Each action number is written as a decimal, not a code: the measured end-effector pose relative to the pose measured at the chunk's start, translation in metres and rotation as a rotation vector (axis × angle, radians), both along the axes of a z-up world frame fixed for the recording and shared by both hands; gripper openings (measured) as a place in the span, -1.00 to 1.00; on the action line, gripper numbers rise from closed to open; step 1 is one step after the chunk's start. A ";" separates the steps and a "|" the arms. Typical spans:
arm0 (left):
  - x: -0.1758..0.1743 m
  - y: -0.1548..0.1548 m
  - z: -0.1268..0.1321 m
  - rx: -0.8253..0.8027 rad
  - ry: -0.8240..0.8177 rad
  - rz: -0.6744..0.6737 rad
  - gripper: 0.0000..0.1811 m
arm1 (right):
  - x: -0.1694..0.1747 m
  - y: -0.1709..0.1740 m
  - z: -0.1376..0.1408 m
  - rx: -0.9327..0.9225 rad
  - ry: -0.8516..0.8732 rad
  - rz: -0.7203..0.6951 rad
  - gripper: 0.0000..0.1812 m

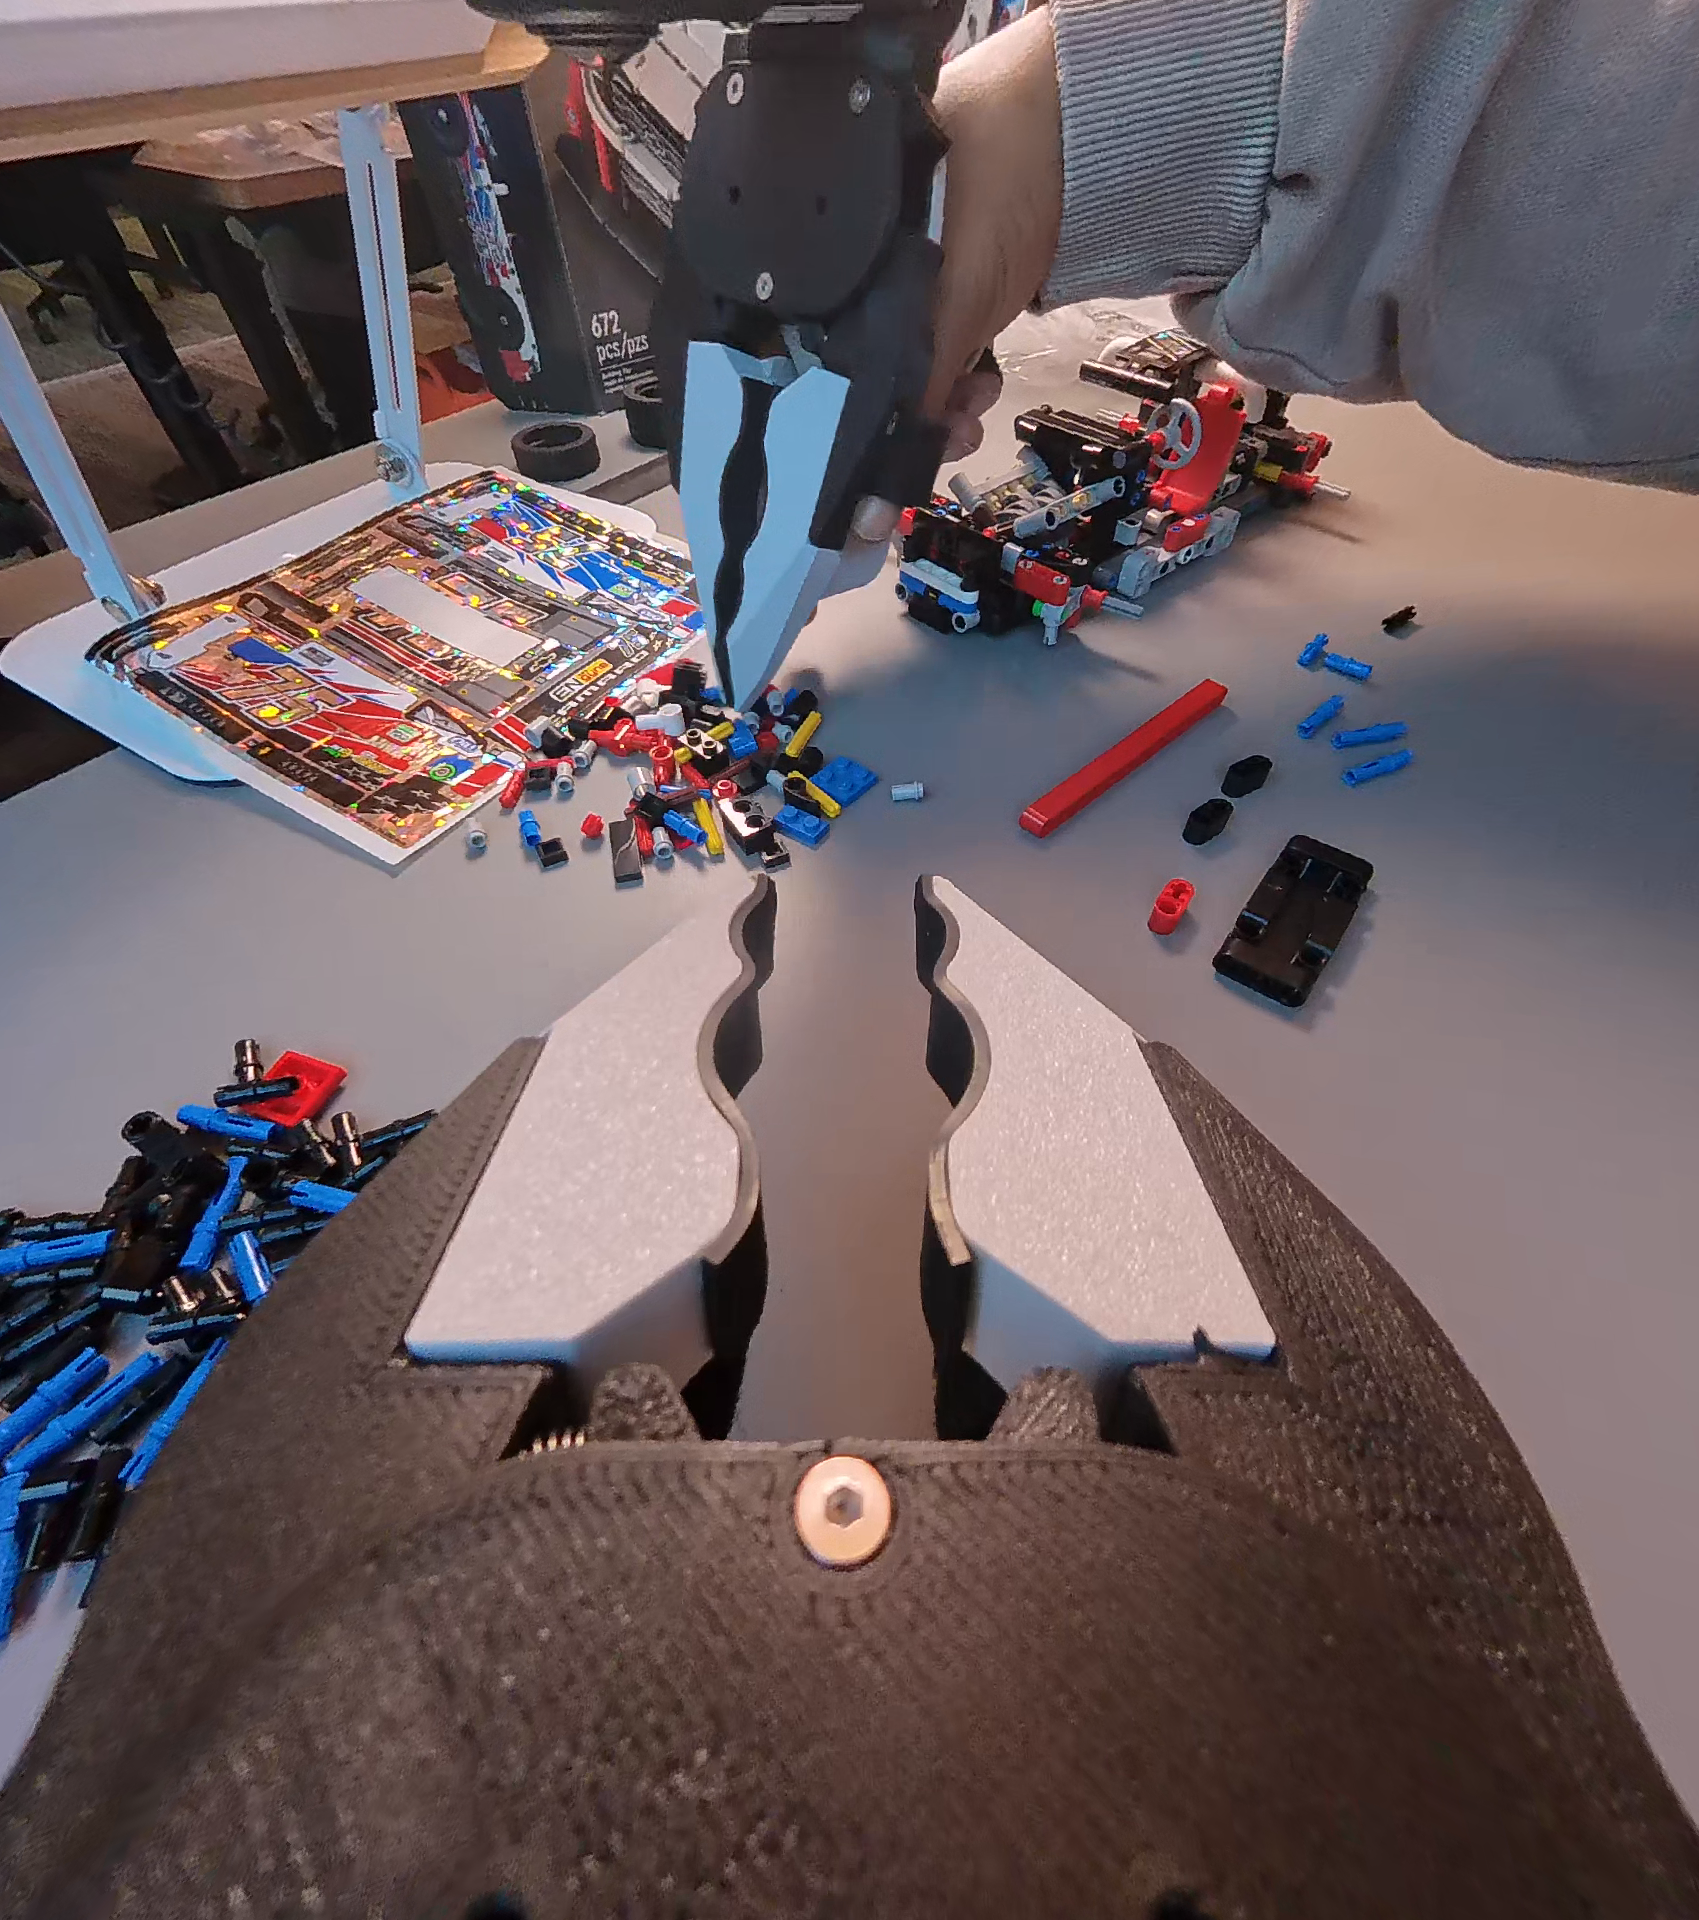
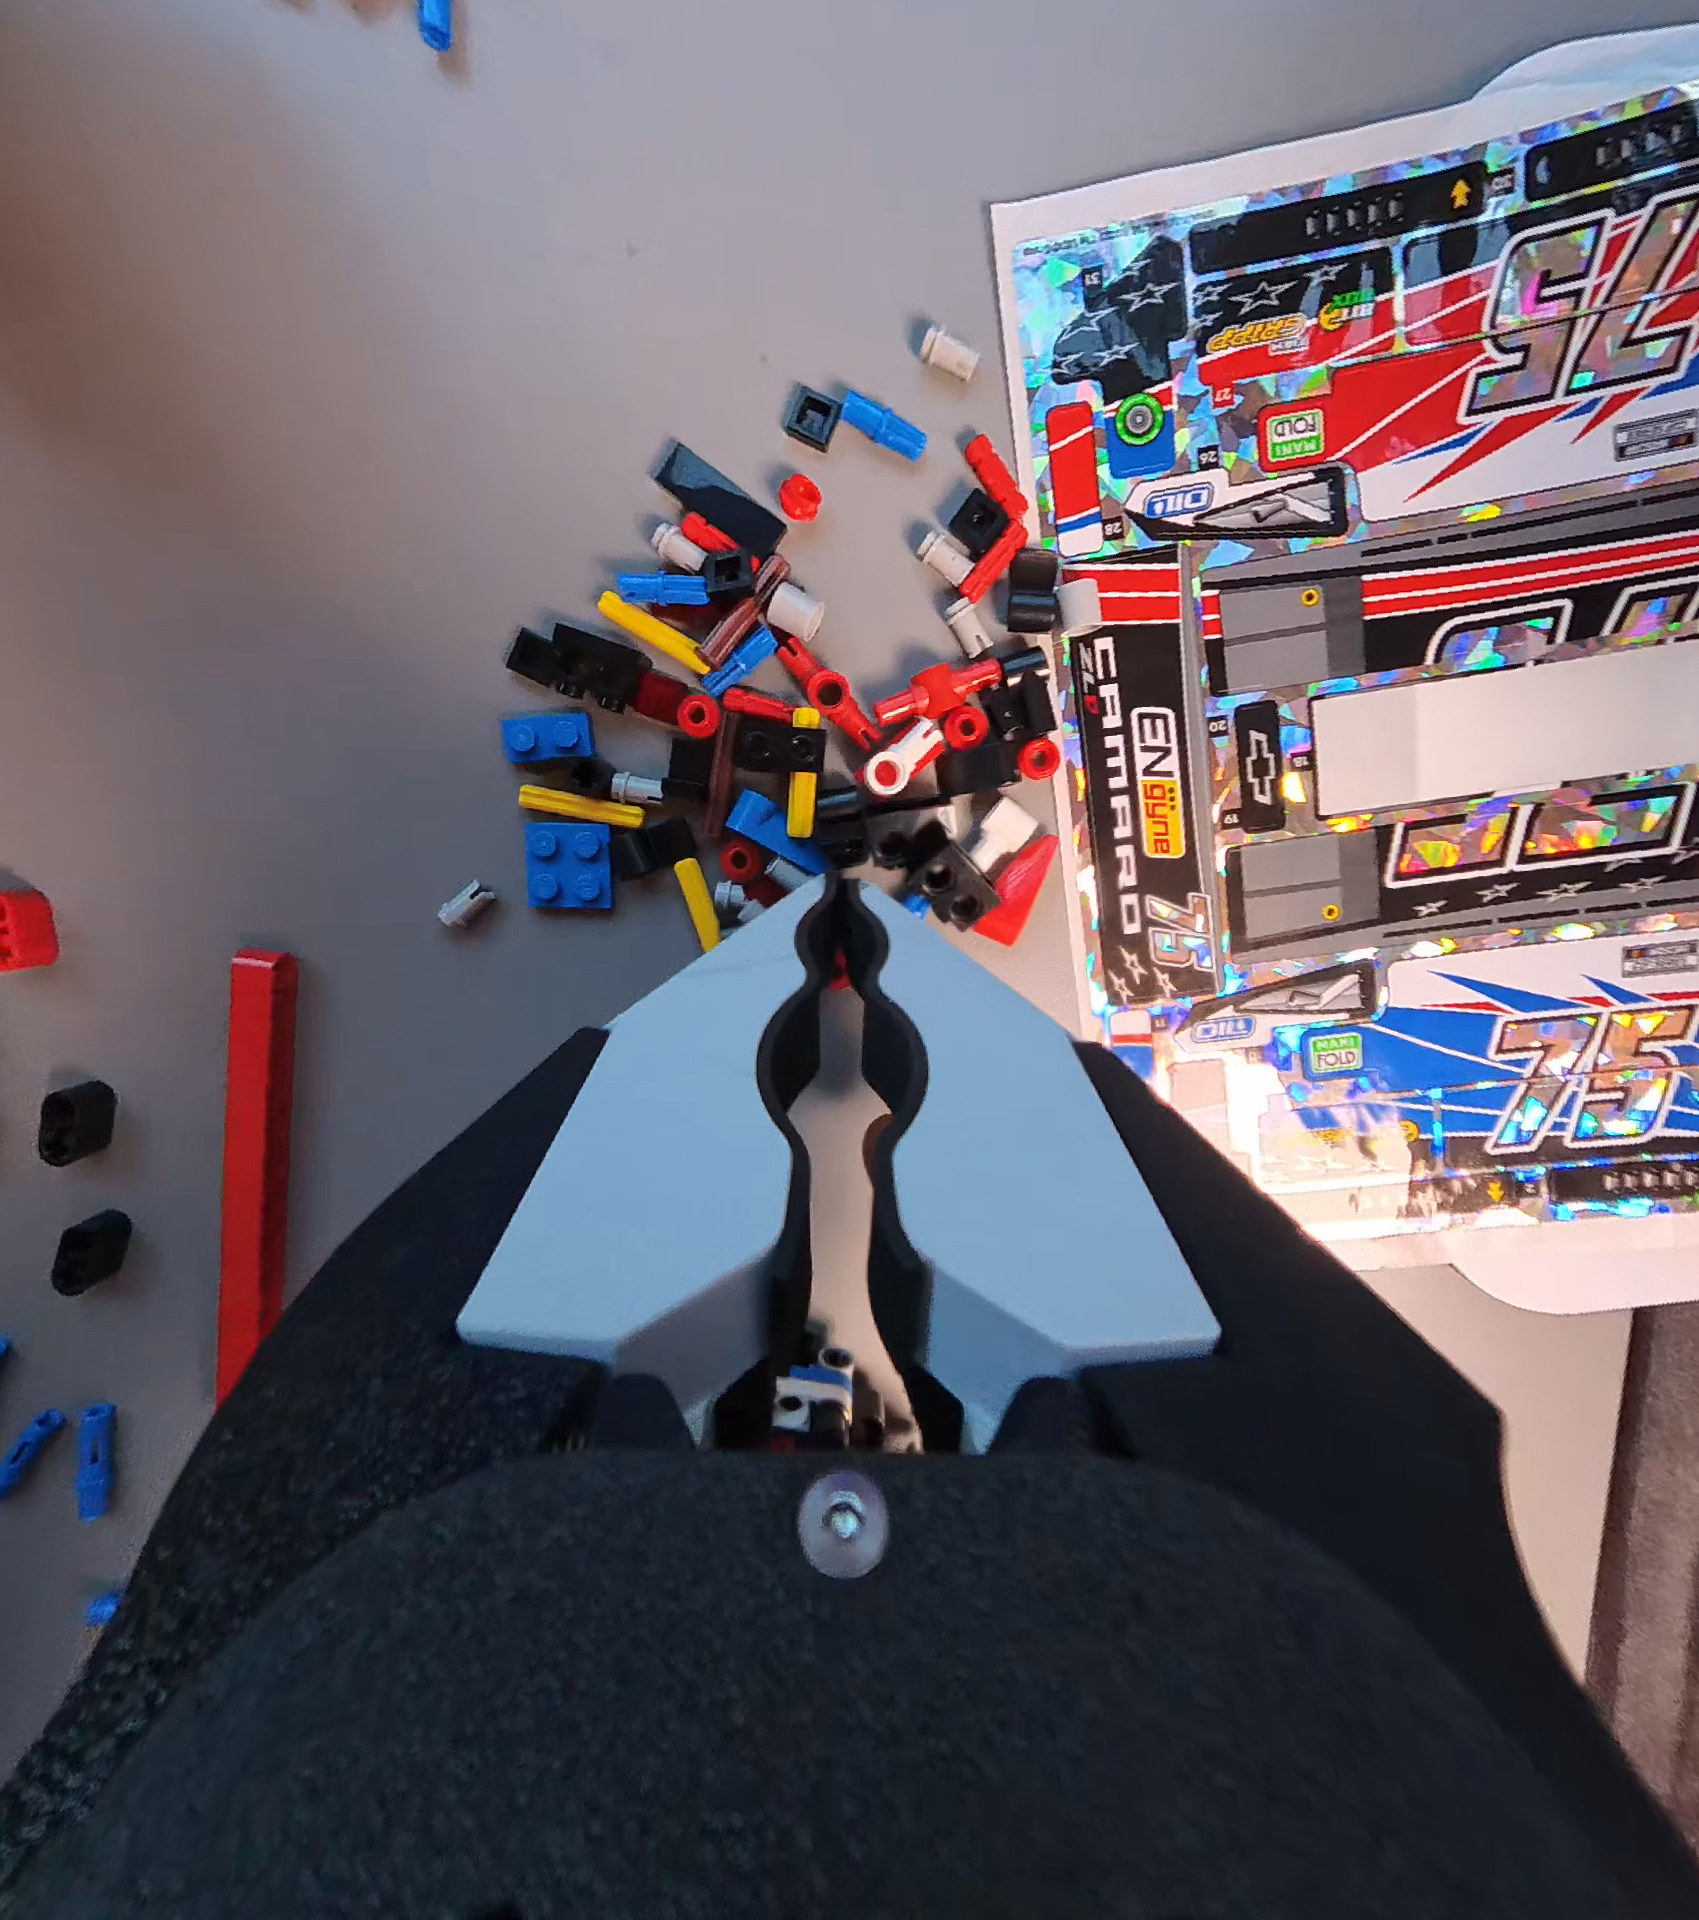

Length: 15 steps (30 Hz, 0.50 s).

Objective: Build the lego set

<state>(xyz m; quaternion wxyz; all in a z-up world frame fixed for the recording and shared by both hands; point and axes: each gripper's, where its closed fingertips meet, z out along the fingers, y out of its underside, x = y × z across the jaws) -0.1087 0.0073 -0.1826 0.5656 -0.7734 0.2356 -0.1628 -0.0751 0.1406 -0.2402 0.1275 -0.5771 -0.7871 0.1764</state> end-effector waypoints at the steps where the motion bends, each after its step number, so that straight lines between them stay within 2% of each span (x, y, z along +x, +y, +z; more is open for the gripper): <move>1: 0.000 0.000 0.000 -0.001 -0.001 -0.001 -0.72 | 0.002 -0.001 0.000 -0.003 -0.002 0.006 -1.00; 10: 0.001 0.000 0.000 -0.003 0.000 -0.005 -0.72 | 0.004 0.027 0.013 0.084 0.041 -0.091 -0.94; 15: 0.001 0.000 -0.001 -0.003 0.003 -0.003 -0.72 | -0.005 0.001 0.020 0.002 0.096 -0.032 -0.92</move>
